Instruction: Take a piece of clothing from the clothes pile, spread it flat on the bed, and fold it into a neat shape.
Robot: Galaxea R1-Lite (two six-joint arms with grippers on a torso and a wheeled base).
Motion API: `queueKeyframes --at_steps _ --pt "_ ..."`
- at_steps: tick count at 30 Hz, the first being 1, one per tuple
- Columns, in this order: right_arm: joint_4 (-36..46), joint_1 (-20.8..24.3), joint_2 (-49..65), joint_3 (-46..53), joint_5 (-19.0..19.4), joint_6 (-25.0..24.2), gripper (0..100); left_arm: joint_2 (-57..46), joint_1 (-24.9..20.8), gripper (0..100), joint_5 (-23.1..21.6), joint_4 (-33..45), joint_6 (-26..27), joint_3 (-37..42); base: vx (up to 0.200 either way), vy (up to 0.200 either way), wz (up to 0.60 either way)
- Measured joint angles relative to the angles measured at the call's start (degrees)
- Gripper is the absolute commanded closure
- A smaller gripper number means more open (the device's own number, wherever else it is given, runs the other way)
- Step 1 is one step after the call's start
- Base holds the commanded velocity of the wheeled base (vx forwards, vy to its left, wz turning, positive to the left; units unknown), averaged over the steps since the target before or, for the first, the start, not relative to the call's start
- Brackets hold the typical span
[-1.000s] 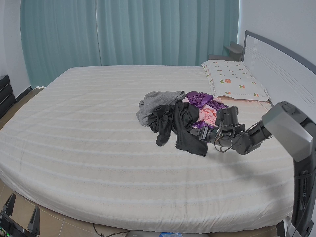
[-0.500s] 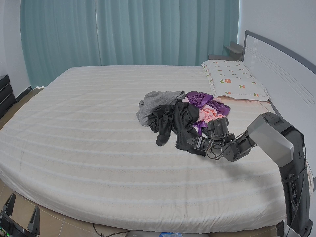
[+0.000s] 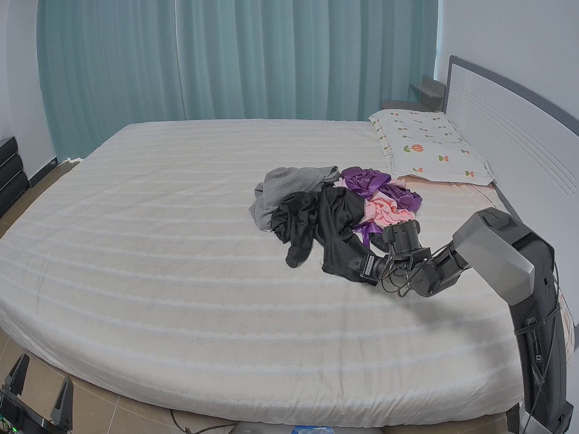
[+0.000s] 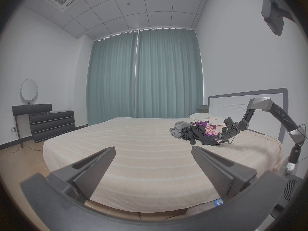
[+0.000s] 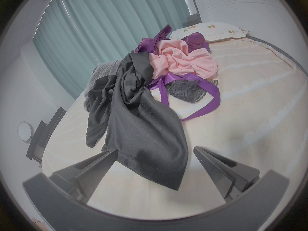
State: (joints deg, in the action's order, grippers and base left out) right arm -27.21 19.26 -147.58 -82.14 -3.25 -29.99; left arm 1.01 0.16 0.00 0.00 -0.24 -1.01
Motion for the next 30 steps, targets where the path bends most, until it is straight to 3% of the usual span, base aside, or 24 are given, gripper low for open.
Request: queueKeyframes --at_steps 9,10,23,30 --pt "0.5 0.2 -0.8 -1.2 0.0 0.0 0 0.0 0.0 0 0.0 0.0 0.0 0.0 0.0 0.0 0.0" --pt "0.5 0.4 -1.1 -1.5 0.0 0.0 100 0.0 0.0 0 0.0 0.0 0.0 0.0 0.0 0.0 0.0" --pt "0.3 0.7 -3.2 -5.0 0.2 -4.0 100 0.0 0.0 0 0.0 0.0 0.0 0.0 0.0 0.0 0.0" --pt "0.1 0.7 0.3 -2.1 3.0 -11.4 100 0.0 0.0 0 0.0 0.0 0.0 0.0 0.0 0.0 0.0"
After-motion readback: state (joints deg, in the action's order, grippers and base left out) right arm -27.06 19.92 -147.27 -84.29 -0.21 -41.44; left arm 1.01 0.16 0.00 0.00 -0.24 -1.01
